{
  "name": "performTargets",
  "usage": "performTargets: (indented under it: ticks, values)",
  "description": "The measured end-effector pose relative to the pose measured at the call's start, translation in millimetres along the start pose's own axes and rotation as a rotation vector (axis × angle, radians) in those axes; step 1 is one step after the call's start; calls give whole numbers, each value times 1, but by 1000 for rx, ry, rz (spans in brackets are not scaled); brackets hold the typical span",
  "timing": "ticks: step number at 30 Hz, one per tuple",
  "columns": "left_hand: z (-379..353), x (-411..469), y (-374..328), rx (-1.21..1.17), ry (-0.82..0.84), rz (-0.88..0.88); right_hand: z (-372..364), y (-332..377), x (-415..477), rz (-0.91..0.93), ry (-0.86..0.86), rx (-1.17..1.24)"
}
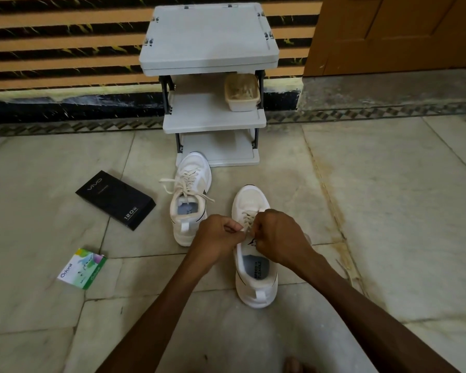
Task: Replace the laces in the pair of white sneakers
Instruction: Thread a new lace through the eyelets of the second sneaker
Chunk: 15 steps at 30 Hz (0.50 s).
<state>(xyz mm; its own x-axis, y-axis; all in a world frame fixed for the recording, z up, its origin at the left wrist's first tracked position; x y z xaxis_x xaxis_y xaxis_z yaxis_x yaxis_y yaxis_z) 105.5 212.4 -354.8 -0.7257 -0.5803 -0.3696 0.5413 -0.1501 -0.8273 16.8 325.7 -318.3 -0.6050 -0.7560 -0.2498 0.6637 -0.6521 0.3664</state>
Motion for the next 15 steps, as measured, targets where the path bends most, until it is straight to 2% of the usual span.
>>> performTargets:
  ticks: [4,9,15]
  values:
    - [1,-1,2,-159,76,86,-2,4,3,19,37,-2]
    - [2,-2,4,-198,88,83,-3,3,3,26,47,19]
    - [6,-3,7,-364,215,154,-7,2,5,-6,23,44]
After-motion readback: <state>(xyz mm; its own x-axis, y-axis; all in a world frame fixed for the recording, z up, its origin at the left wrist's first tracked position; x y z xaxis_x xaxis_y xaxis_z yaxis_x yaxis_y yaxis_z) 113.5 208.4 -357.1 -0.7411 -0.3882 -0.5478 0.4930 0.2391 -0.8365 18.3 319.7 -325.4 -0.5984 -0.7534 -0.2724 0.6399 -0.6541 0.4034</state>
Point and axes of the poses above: each hand's wrist, its own x-axis towards the middle knuckle, its own z-axis out of the back of the hand, y = z × x, the point moved 5 cm from there along x, towards the middle knuckle
